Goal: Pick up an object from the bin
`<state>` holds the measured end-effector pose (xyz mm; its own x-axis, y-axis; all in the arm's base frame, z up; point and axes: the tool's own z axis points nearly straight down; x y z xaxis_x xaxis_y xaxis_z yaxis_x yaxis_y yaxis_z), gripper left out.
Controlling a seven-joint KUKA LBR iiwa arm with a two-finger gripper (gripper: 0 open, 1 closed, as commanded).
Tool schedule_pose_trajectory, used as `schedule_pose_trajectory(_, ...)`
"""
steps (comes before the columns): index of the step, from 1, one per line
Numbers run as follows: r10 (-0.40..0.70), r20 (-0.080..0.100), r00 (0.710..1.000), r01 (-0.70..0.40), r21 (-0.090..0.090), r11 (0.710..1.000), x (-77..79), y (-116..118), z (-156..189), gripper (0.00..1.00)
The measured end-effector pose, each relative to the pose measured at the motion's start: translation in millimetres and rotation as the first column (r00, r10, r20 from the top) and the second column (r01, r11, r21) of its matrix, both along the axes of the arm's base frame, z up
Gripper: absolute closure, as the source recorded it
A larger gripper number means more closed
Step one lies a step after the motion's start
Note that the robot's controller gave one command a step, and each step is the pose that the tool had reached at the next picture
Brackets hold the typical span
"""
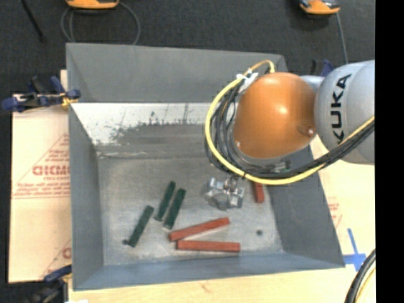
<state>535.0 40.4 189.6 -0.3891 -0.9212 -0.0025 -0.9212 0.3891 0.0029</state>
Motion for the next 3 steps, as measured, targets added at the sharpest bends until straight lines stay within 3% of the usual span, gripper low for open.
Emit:
schedule_pose_trajectory(1,-0.005,0.003,1.000,0.005,0.000,1.000,0.9,-0.8,1.9,0.00)
schedule_pose_trajectory(2,0.137,-0.003,0.991,-0.137,0.000,0.991,-13.6,-12.4,-92.5,0.00)
schedule_pose_trajectory(3,0.271,0.004,0.963,-0.271,-0.004,0.963,-19.5,-62.9,-118.8,0.00)
